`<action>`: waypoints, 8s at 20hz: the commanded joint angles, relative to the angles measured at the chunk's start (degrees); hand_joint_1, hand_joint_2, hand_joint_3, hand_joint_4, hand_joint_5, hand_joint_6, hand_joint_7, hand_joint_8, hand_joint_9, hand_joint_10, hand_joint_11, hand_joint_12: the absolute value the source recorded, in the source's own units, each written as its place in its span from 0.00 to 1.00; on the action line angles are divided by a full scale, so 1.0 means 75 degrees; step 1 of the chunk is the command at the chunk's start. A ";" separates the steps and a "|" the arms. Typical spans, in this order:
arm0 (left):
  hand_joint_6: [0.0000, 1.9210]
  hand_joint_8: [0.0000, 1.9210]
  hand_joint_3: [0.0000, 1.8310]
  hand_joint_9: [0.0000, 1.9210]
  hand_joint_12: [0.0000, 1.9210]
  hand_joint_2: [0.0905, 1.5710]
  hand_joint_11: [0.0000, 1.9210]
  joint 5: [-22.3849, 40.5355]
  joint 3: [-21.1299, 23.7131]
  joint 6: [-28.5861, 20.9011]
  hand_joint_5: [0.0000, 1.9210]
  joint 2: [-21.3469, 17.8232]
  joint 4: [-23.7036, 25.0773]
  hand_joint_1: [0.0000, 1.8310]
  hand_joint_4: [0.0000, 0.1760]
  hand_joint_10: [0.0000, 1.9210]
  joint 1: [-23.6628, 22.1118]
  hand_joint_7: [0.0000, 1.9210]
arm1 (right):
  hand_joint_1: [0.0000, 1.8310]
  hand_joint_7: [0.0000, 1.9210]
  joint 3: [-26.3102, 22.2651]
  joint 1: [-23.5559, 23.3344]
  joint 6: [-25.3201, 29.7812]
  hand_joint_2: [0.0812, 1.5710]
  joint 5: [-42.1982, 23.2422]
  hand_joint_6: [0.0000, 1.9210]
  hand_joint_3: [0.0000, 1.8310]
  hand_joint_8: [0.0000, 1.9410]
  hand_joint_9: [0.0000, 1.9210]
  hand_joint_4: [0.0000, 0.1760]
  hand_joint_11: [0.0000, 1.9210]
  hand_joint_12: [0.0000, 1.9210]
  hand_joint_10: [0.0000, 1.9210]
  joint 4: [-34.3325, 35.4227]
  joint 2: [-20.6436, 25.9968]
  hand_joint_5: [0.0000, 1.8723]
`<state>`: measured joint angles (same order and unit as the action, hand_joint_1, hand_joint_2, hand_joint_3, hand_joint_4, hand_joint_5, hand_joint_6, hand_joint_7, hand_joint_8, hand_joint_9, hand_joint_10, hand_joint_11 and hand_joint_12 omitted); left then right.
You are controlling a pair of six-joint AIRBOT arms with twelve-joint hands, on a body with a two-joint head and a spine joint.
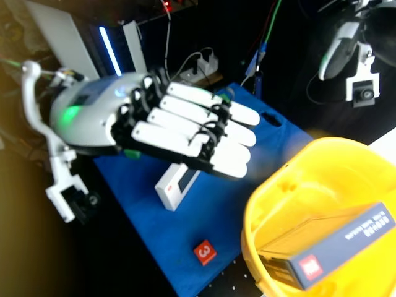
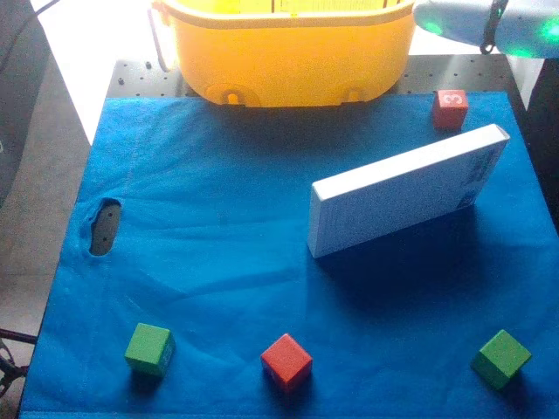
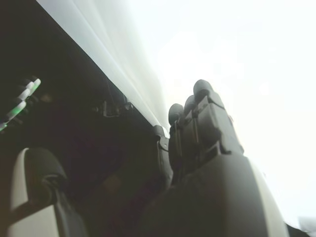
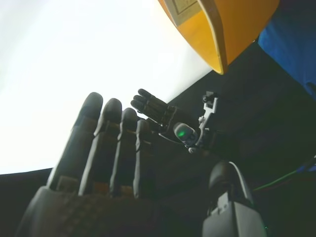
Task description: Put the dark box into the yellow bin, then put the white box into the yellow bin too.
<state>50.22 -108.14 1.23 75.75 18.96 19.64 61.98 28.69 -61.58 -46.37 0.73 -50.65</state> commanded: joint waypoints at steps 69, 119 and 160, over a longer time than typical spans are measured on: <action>0.00 0.00 0.00 0.08 0.19 0.54 0.00 0.2082 0.1417 0.0835 0.13 -0.1649 -0.3183 0.49 1.00 0.00 0.2705 0.11 | 0.70 0.59 0.0304 0.1372 0.0657 0.68 -0.0540 0.45 0.00 0.48 0.65 0.00 0.49 0.72 0.32 0.0905 -0.1167 0.49; 0.00 0.00 0.00 0.01 0.00 0.61 0.00 0.3589 0.2063 0.0946 0.00 -0.0792 -0.2449 0.43 0.99 0.00 0.2666 0.02 | 0.56 0.36 0.3951 -0.1720 0.0469 0.58 0.1125 0.04 0.00 0.04 0.40 0.46 0.27 0.31 0.01 0.0012 -0.3393 0.28; 0.01 0.01 0.00 0.10 0.04 0.68 0.07 0.6532 0.4388 0.2812 0.12 -0.2976 -0.3876 0.46 0.00 0.01 0.3718 0.12 | 0.43 0.17 -0.0421 -0.0478 0.0520 0.43 -0.2697 0.01 0.01 0.01 0.16 0.78 0.12 0.04 0.01 0.0479 0.1302 0.05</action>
<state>93.17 -74.83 22.72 53.32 -9.02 47.97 58.81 25.80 -57.71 -60.16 4.10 -40.77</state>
